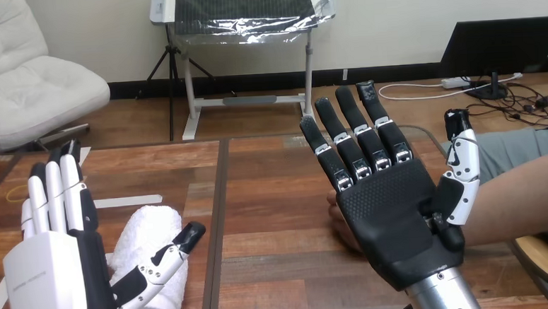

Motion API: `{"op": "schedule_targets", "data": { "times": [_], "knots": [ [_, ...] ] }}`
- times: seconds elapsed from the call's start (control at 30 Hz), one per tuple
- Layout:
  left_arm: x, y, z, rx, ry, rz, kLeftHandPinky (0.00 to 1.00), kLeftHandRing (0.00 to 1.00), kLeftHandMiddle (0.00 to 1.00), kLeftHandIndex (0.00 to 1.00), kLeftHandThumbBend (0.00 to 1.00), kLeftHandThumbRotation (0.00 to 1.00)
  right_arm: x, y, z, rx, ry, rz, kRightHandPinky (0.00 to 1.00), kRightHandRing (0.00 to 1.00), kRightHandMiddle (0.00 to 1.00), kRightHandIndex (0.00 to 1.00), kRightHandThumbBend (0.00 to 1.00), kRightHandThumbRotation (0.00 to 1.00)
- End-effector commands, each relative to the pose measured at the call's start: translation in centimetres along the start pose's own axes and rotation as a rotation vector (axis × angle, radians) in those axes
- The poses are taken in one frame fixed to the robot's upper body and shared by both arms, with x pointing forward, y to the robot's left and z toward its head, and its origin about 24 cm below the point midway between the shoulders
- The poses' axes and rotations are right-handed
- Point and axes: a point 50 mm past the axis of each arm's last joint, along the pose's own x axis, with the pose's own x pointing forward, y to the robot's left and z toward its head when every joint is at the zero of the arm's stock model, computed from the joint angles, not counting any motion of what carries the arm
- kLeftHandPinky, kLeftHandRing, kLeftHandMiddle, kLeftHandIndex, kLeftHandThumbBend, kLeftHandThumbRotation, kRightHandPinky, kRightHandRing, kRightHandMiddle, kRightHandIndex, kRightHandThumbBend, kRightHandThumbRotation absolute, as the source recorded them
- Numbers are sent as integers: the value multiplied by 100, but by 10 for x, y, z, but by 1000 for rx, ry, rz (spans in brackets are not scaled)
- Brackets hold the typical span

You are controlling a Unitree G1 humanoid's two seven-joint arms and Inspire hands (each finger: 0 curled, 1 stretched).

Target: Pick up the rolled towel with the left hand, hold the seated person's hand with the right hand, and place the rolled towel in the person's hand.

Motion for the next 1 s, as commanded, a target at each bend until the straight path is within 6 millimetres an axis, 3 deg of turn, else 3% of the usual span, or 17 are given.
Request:
{"op": "schedule_targets", "data": {
  "times": [0.0,0.97],
  "knots": [
    [10,1,9,-35,-46,41,93,100,100,100,92,85,14,13,-3,35,-36,93,100,100,100,100,42,79],
    [8,0,9,-29,-44,37,94,100,100,100,92,85,13,15,-2,29,-33,97,100,100,100,100,42,78]
  ]
}}
